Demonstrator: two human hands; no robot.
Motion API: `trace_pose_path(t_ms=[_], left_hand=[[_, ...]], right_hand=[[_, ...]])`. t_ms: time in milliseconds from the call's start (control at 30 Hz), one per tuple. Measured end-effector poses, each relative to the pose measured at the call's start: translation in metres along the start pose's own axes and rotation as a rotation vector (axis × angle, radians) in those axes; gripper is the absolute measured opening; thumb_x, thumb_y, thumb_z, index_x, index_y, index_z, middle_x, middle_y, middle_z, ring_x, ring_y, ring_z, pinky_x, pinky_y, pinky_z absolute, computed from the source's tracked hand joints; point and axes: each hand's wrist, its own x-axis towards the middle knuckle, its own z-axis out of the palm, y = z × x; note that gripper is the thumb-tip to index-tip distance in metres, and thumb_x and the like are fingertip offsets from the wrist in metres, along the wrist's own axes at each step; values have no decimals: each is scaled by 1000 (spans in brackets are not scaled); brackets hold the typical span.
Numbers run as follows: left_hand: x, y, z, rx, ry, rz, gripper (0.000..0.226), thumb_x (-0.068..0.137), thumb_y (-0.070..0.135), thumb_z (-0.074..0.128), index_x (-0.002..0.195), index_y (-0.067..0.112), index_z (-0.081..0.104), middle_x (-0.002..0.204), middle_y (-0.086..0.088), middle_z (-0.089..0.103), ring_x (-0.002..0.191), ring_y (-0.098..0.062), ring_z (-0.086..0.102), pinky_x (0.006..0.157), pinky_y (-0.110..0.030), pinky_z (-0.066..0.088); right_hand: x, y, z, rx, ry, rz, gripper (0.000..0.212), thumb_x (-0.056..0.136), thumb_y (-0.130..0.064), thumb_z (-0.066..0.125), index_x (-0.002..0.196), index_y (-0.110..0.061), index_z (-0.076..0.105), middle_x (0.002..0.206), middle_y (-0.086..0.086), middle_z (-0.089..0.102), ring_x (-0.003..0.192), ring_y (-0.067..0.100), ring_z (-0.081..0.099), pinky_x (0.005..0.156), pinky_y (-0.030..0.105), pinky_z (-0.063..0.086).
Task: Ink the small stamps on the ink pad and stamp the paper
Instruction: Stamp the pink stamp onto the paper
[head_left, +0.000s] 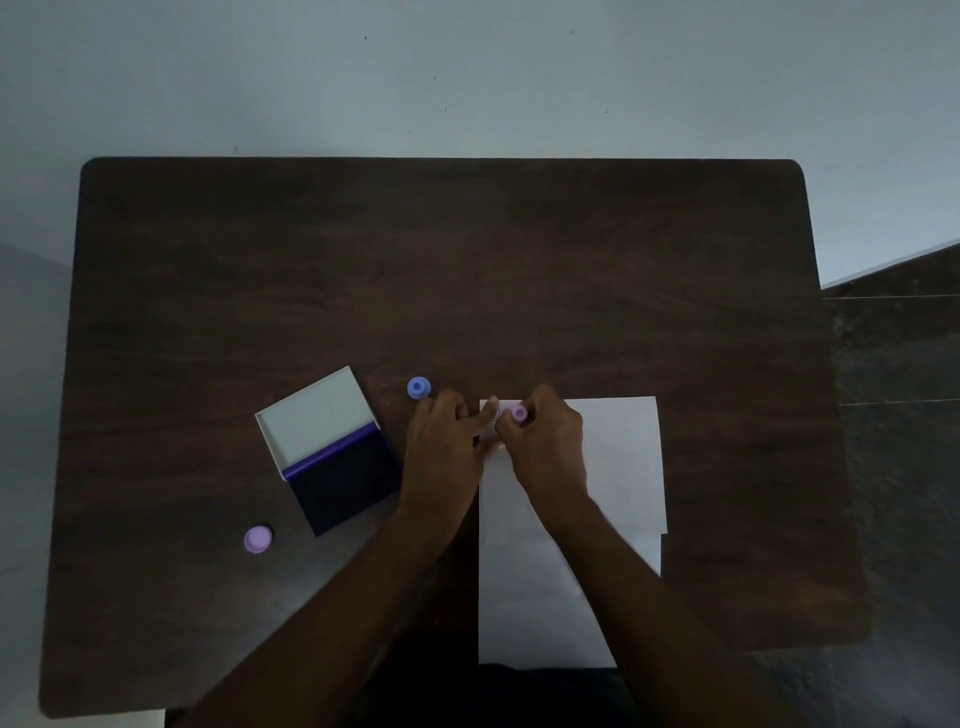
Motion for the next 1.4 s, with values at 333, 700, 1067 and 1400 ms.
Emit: trace_pose_path(t_ms=[333,700,1067,1400], left_hand=[[2,0,2,-19,-3,-18,31,83,37,68,105,17,60,106,-3,59,89,-7,41,78,-20,29],[-1,9,-8,14,-41,-23,41,82,42,69,114,18,58,115,-3,60,105,-16,55,89,-23,38],[-16,20,-15,172,90,187,53,79,44,72,125,21,61,124,-2,59,111,-17,56,98,-27,43],[-18,21,-27,21,-18,26,48,91,37,59,135,22,51,135,-1,58,119,-18,56,103,-28,40]], right_hand=[[0,3,2,24,-1,-7,25,84,-39,67,84,-18,53,80,-1,60,64,9,51,57,14,37],[-15,3,-17,58,-21,-48,22,86,-35,65,88,-15,58,86,0,64,75,12,57,68,21,44],[-62,41,-36,241,236,-124,10,85,-31,67,81,-22,67,79,-9,69,69,6,63,60,11,47],[-68,29,-33,245,168,-131,18,84,-39,67,89,-23,71,89,-9,71,75,5,63,66,6,43]])
